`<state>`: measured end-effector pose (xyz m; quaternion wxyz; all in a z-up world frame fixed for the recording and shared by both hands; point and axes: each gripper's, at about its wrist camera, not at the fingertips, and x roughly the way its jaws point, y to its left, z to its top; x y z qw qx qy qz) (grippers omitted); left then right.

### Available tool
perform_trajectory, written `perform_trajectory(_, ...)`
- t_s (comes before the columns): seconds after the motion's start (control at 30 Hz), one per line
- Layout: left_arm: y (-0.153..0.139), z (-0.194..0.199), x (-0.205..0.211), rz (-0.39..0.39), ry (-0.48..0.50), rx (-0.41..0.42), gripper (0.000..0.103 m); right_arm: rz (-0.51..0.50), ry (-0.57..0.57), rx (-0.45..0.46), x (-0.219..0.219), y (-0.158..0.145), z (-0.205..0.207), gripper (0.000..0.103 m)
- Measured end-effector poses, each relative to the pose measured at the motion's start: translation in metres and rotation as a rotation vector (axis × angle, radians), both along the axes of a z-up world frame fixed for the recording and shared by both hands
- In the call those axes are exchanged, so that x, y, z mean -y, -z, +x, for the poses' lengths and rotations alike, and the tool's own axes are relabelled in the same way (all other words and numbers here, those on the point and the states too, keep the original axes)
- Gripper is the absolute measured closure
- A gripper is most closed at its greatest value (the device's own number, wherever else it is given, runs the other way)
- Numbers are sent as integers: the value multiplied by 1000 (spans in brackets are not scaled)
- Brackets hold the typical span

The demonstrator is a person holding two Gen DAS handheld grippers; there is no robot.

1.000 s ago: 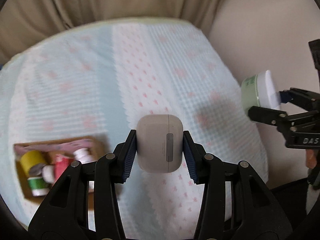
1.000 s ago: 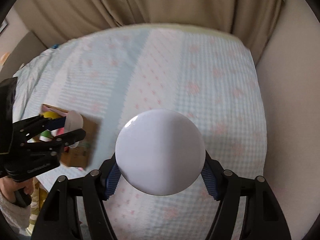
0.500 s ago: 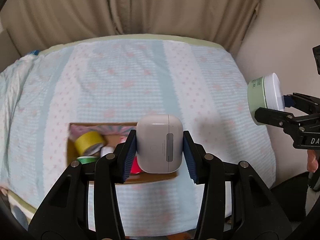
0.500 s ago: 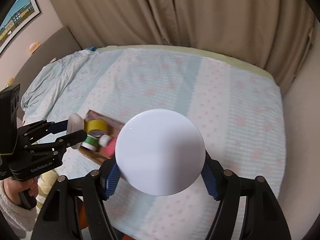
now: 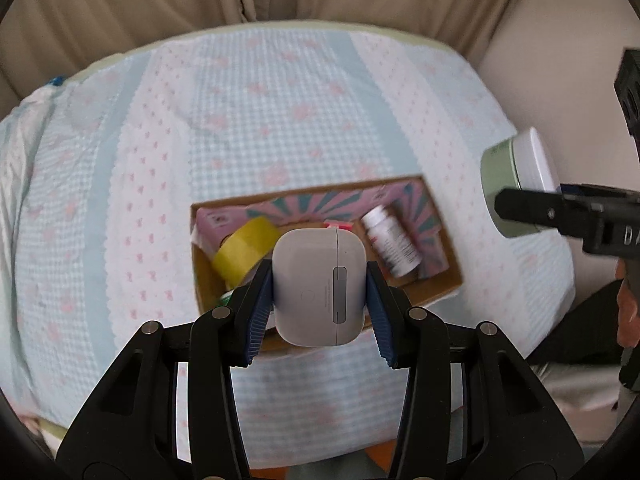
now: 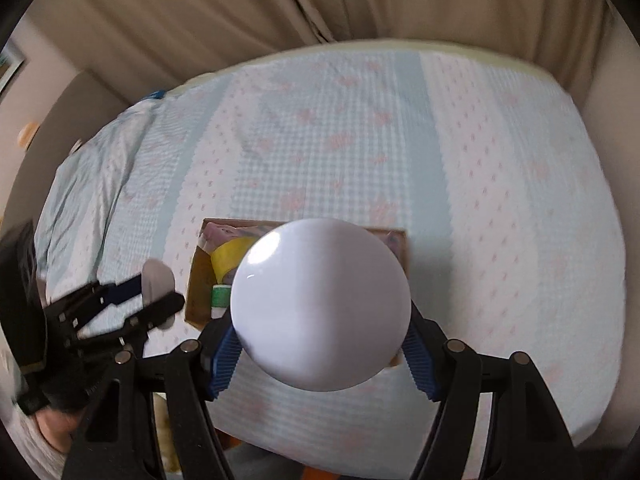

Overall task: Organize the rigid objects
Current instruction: 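Carry the earbud case and white jar with both tools over the box, then open both tools to drop the earbud case and jar into the box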

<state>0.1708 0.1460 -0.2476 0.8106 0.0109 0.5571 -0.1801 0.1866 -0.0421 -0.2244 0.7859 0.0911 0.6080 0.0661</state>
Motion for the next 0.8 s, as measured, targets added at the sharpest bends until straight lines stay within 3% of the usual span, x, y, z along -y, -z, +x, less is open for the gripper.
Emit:
perform_trajectory(0.2,49,17,-4,2,66,-79,62,-1,104,-102,-17,47,13,37)
perform_trajectory(0.47,109,36,7,9,91,-187,62,1,162,-238,-20,120,35,37)
perform_trajectory(0.8,141,72,27,23,145,-222,62,53,236,-309,-3,160,51,36)
